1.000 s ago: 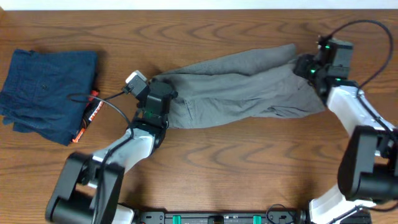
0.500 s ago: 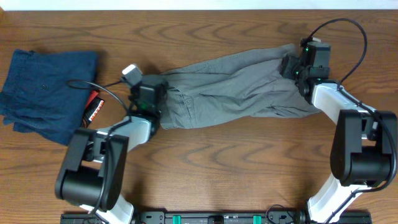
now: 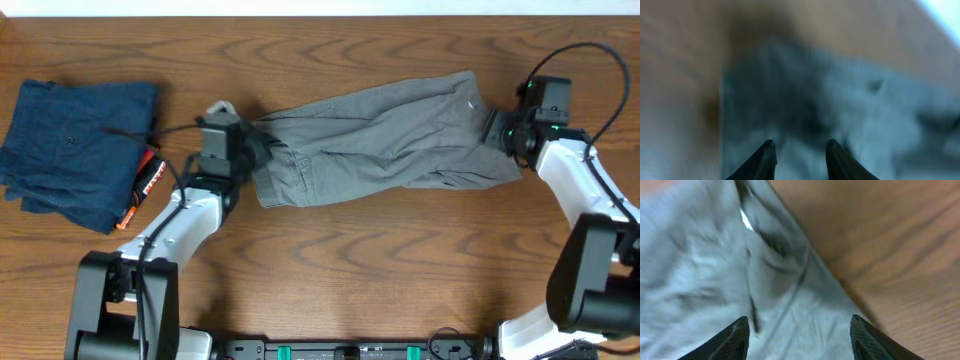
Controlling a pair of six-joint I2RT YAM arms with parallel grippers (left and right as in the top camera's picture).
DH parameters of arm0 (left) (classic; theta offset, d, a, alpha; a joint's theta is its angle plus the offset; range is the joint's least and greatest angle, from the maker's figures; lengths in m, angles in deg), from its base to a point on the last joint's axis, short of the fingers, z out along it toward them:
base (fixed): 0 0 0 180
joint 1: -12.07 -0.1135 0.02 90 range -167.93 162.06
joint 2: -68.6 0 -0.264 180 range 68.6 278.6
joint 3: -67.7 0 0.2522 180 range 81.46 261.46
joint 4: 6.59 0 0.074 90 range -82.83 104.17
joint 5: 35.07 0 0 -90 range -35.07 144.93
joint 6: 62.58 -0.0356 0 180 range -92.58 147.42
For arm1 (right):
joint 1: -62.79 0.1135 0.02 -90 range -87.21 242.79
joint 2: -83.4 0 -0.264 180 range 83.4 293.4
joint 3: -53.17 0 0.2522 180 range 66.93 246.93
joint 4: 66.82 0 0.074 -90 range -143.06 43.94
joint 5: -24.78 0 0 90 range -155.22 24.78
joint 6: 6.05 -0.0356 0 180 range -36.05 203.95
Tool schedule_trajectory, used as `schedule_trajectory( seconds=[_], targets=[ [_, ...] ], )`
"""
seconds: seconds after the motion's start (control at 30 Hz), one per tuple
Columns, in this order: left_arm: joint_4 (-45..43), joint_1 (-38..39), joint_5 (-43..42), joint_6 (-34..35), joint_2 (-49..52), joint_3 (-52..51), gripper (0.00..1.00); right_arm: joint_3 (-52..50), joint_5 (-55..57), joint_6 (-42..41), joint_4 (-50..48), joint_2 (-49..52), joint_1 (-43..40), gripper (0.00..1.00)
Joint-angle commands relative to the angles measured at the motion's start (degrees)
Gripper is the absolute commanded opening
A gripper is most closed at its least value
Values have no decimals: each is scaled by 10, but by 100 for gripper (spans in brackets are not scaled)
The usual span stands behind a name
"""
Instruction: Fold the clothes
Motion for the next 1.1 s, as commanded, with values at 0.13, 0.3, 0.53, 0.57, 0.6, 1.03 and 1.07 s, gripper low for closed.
schedule_trajectory(
  seconds=[0.13,0.3,0.53,0.57,0.6,1.03,1.07],
  targets=[
    [0,45,5,-14,37,-3,37,-5,1,16,9,85,0,62],
    [-5,52,4,-14,73,-3,39,-5,12,16,47,122,-4,55],
    [119,52,-18,-15,82,-3,40,-5,129,-103,227,122,-38,39],
    [136,52,-26,-15,82,-3,40,-5,136,-102,239,120,-44,38],
    [155,52,-39,-15,82,-3,40,-5,143,-102,250,118,-50,38],
    [208,42,-91,-66,-25,-1,39,-5,-46,41,181,-56,-87,59],
    [198,39,-82,-66,-42,-1,39,-5,-68,55,163,-70,-87,61]
  ],
)
